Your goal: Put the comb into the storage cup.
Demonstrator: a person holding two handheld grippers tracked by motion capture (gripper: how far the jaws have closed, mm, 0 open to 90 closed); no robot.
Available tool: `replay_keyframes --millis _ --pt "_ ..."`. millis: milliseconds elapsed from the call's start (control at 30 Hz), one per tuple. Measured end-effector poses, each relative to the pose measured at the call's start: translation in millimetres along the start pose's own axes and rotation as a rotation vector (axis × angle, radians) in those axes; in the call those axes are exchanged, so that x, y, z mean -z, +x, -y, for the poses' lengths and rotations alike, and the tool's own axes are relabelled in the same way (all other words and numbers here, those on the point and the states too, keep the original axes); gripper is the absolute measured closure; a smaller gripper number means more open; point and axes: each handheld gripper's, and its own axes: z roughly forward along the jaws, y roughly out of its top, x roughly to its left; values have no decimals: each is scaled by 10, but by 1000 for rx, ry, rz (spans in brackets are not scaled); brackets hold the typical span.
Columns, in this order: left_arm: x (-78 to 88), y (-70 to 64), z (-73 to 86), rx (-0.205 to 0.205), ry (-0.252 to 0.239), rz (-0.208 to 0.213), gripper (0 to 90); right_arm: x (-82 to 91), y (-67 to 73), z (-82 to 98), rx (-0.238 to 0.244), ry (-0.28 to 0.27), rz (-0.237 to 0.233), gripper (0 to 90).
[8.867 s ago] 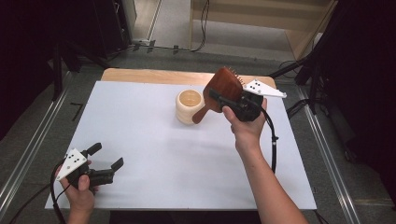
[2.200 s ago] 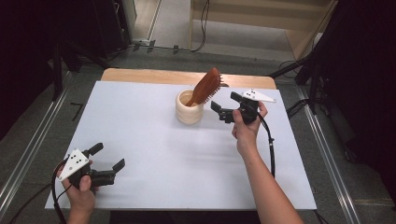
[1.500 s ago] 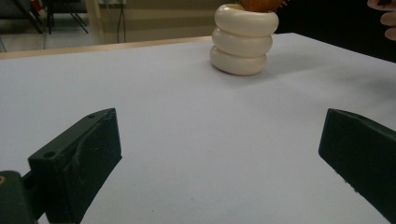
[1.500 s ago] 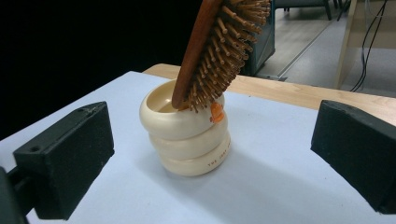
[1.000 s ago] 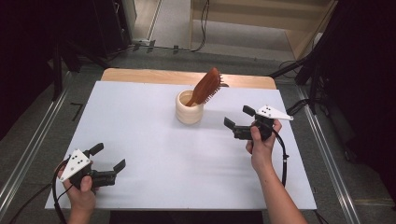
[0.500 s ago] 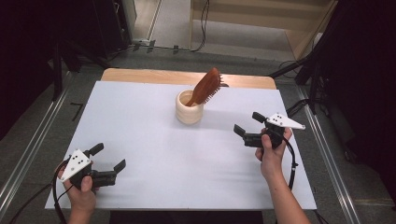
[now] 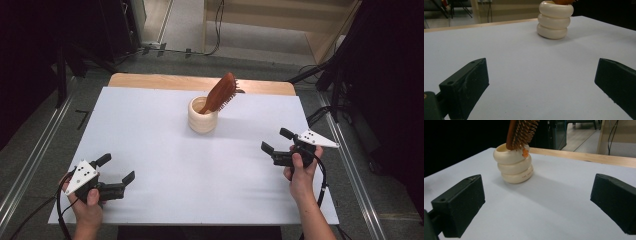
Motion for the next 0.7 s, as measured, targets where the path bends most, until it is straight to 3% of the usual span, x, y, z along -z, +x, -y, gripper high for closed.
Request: replay_keyframes --millis 333,700 --pt "-3 -2 0 -7 4 -3 0 147 -97 142 7 1 20 0" --pt "8 2 2 1 -2 1 0 381 -225 335 -24 5 66 0"
